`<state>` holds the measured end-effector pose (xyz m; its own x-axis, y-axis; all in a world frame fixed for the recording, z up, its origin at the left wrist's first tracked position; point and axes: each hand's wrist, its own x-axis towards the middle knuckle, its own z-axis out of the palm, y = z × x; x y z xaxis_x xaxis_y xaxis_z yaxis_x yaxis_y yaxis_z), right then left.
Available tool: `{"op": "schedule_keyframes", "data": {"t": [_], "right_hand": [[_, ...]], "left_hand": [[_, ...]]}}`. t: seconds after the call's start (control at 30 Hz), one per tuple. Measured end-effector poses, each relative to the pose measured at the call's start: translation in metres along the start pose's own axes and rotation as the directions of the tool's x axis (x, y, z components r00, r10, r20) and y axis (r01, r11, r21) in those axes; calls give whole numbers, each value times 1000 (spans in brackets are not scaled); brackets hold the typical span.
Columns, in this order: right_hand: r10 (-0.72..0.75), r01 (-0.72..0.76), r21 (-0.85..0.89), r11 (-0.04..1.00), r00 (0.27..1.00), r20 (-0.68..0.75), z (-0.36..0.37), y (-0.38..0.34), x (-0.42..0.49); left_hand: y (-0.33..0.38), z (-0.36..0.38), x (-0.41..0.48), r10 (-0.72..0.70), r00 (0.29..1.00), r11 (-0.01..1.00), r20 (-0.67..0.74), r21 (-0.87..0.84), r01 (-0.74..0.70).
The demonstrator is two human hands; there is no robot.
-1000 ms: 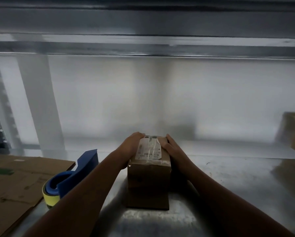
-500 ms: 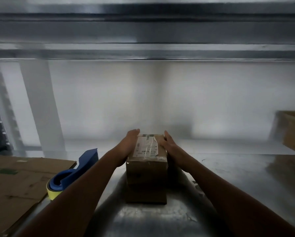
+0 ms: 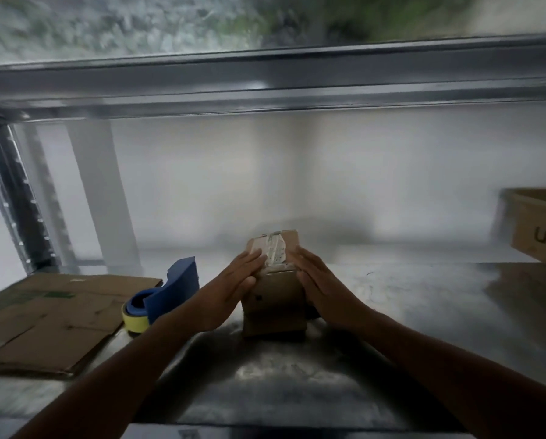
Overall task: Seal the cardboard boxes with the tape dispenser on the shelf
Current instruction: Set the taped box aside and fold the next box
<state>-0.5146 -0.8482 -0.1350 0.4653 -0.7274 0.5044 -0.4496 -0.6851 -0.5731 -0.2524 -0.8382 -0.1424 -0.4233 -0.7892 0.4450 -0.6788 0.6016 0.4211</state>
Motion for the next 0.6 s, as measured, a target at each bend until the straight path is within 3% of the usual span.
{"op": "schedule_keyframes", "data": {"t": [0.07, 0.2, 0.4, 0.6], "right_hand": [[-12, 12, 4, 1000, 1000, -5, -1, 11, 1], [-62, 65, -101, 993, 998, 27, -9, 31, 0], [-60, 67, -268, 961, 998, 33, -5, 37, 3], [12, 6, -238, 971, 997, 77, -14, 25, -3]], "left_hand": [[-3, 6, 3, 49, 997, 996, -65, 83, -43], [-7, 13, 11, 79, 995, 970, -67, 234, -62], [-6, 23, 13, 97, 983, 974, -157, 219, -61], [14, 1, 12, 65, 993, 967, -103, 251, -38]]}}
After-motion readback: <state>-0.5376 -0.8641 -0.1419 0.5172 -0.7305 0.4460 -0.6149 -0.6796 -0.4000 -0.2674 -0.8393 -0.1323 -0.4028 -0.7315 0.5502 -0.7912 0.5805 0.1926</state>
